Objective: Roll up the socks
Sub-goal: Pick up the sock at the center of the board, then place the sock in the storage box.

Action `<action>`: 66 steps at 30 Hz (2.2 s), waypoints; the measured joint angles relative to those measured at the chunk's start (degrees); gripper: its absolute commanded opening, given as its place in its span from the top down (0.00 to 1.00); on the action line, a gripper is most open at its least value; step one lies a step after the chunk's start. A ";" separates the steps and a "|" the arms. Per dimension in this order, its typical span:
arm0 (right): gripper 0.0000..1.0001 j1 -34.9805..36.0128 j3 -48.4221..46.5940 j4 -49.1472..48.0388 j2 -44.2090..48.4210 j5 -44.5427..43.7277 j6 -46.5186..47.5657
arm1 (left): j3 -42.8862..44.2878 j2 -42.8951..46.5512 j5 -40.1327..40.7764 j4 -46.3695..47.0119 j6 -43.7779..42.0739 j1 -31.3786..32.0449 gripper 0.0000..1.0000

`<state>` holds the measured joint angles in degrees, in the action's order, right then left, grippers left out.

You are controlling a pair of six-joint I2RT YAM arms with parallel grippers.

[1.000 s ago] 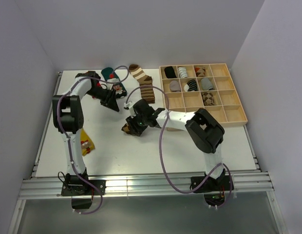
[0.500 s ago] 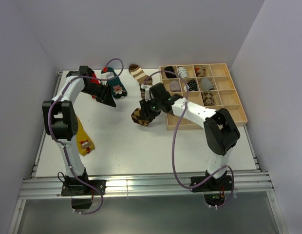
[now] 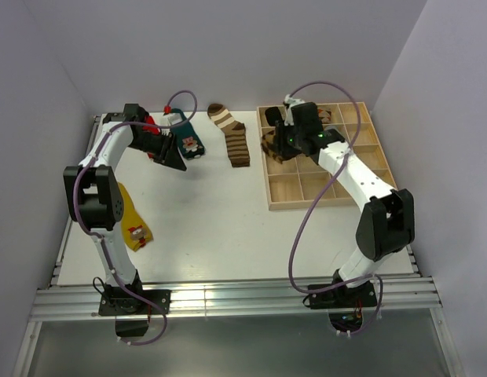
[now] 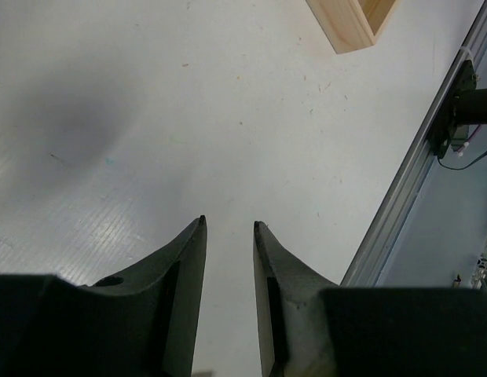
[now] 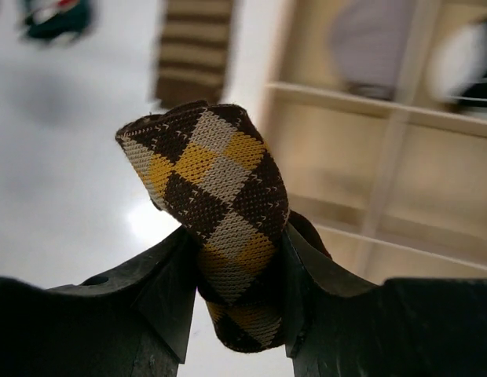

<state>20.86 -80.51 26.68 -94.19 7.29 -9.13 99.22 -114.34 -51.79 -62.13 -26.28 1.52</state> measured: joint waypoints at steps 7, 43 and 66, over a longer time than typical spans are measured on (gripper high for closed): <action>1.00 -3.54 -0.81 2.36 0.66 -23.80 1.60 | 0.00 0.63 -1.31 -0.83 -0.31 0.00 0.65; 1.00 -6.05 -7.89 6.10 -23.56 -30.14 0.98 | -0.96 0.94 -3.43 -4.63 -4.13 0.00 0.65; 0.69 -16.28 -10.36 9.57 -25.05 -7.65 -7.15 | -0.96 0.94 -2.91 -5.01 -2.97 0.00 0.65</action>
<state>4.58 -90.87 36.25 -119.24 -0.36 -16.27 98.26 -113.40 -54.70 -67.13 -29.26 1.52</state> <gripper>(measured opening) 0.462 0.352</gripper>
